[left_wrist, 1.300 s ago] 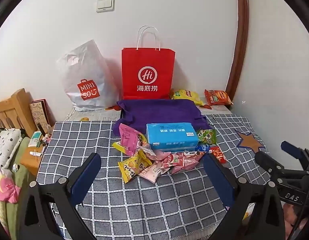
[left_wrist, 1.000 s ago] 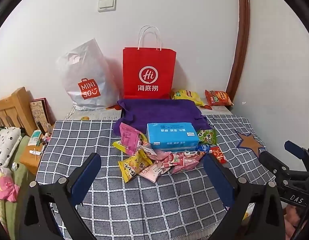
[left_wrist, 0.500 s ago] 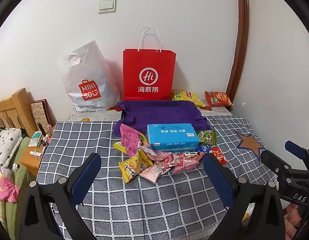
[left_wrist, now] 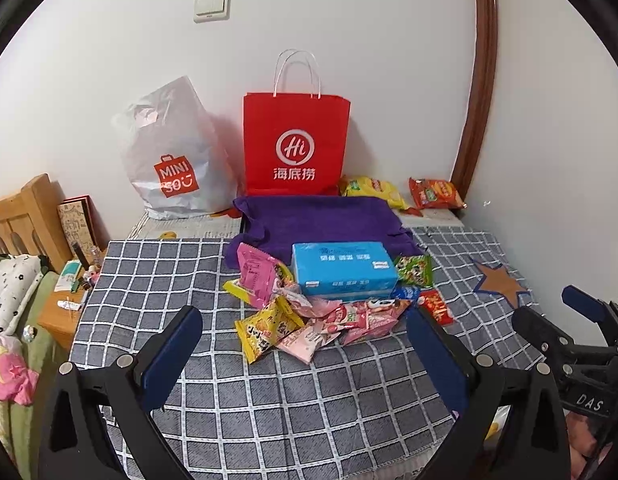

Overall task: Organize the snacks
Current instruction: 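Move both tools toward the snack pile on the bed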

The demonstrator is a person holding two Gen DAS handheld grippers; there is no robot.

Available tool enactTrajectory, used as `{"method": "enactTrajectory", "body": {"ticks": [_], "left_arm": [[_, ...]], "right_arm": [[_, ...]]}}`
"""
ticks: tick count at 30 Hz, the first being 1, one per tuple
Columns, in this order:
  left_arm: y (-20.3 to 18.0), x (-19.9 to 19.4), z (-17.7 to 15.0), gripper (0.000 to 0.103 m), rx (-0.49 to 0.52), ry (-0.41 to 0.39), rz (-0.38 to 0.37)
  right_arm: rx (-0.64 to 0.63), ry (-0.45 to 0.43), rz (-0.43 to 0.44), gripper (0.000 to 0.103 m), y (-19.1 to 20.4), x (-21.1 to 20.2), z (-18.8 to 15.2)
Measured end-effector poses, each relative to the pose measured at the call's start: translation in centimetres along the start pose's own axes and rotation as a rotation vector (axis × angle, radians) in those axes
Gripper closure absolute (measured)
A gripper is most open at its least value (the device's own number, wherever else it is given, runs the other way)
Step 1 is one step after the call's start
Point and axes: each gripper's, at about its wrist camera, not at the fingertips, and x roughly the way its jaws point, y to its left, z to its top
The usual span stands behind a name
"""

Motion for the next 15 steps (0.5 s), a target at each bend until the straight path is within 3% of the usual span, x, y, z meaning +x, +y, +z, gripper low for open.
{"method": "enactTrajectory", "body": {"ticks": [4,15], "left_arm": [[0.0,-0.9,-0.1,0.000,0.025,-0.020,0.004],[1.8,-2.0,-0.1,0.001,-0.025,-0.054,-0.025]], "right_arm": [[0.019,0.018,0.009,0.000,-0.3,0.6,-0.7],[0.037,-0.030,0.037,0.000,-0.6,-0.4,-0.5]]}}
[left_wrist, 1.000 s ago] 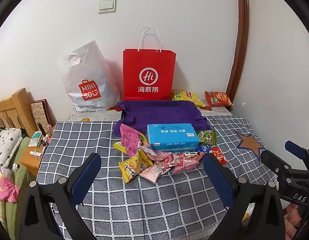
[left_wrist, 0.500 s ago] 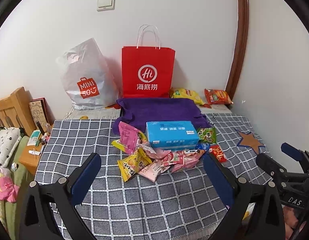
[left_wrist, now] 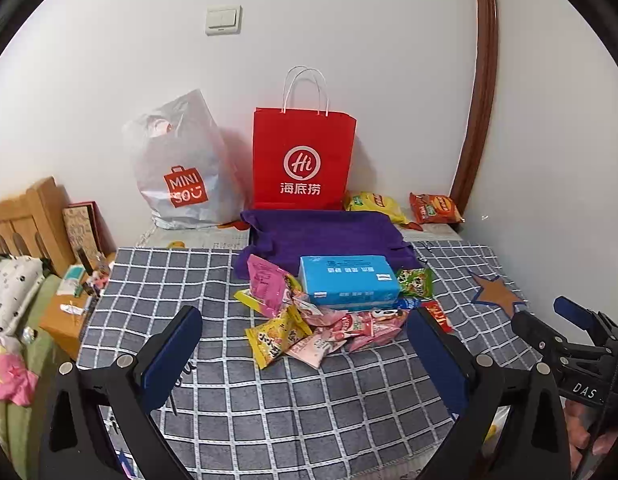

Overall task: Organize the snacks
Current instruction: 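Move both tools toward the snack pile on the bed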

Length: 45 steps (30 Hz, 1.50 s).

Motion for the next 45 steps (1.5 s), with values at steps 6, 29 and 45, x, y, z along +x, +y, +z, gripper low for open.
{"method": "enactTrajectory", "body": {"ticks": [6,29,45], "left_arm": [[-0.4,0.3,0.0,0.001,0.003,0.006,-0.020],[-1.7,0.0,-0.2,0.001,0.030,0.004,-0.060],[-0.7,0.6,-0.2,0.001,-0.011,-0.002,-0.037]], "right_arm": [[-0.023,-0.039,0.029,0.000,0.8,-1.1,0.1],[-0.015,-0.063,0.033,0.000,0.6,-1.6,0.0],[-0.039,-0.041,0.039,0.000,1.5,-1.0,0.2]]}}
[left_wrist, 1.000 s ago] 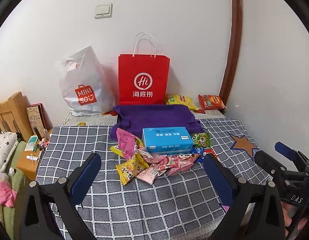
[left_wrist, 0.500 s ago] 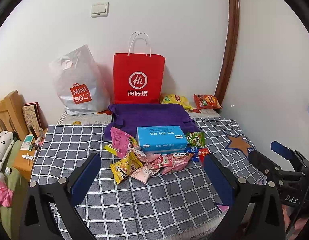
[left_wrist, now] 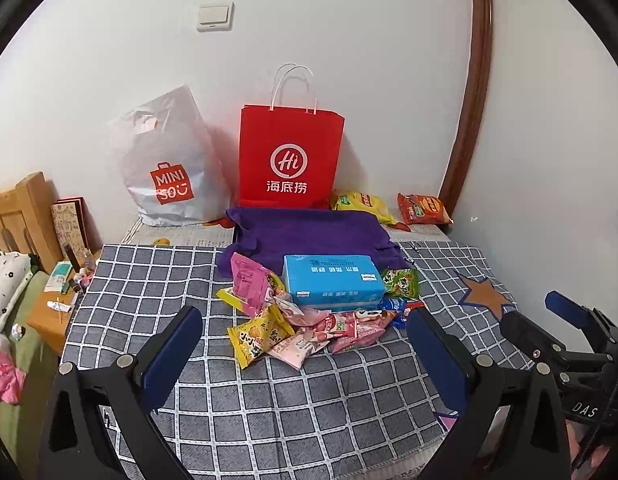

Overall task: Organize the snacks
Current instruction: 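Move both tools toward the snack pile on the bed, then grasp the red gold-print packet with the right tool while the left tool grasps the yellow bag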

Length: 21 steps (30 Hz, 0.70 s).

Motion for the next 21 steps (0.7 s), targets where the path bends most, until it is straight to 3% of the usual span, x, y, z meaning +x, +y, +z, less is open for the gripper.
{"method": "enactTrajectory", "body": {"ticks": [14,21], "left_arm": [[0.3,2.2,0.9,0.001,0.021,0.008,0.033],[0.6,3.8,2.0,0.001,0.026,0.025,0.009]], "right_arm": [[0.000,0.009,0.049,0.000,0.5,2.1,1.0],[0.008,0.003,0.051,0.001,0.0,3.6,1.8]]}}
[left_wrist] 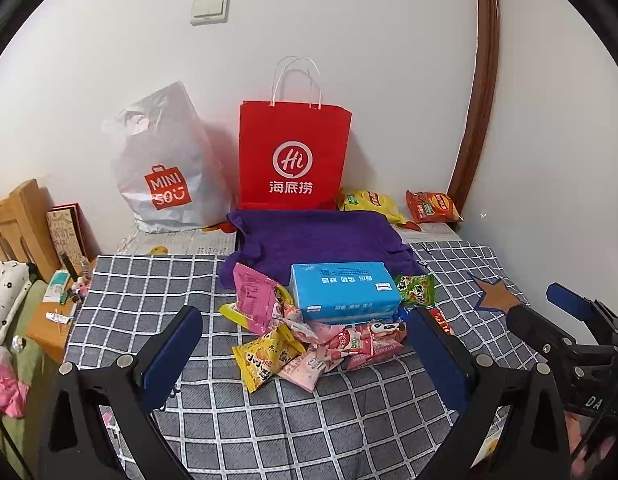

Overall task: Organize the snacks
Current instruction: 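Grasp the red gold-print packet with the right tool while the left tool grasps the yellow bag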

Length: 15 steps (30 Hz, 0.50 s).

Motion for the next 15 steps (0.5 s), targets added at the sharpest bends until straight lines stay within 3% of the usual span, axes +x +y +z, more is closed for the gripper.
{"method": "enactTrajectory", "body": {"ticks": [10,15], "left_arm": [[2.8,5.5,-0.3,0.001,-0.031,0.081,0.050],[4.4,8.6,-0.9,0.001,-0.061,0.135,0.071]], "right_arm": [[0.015,0.060,-0.072,0.006,-4.2,5.2,-0.1],[0.024,0.141,-0.108,0.020,-7.0,9.4,-1.4]]}}
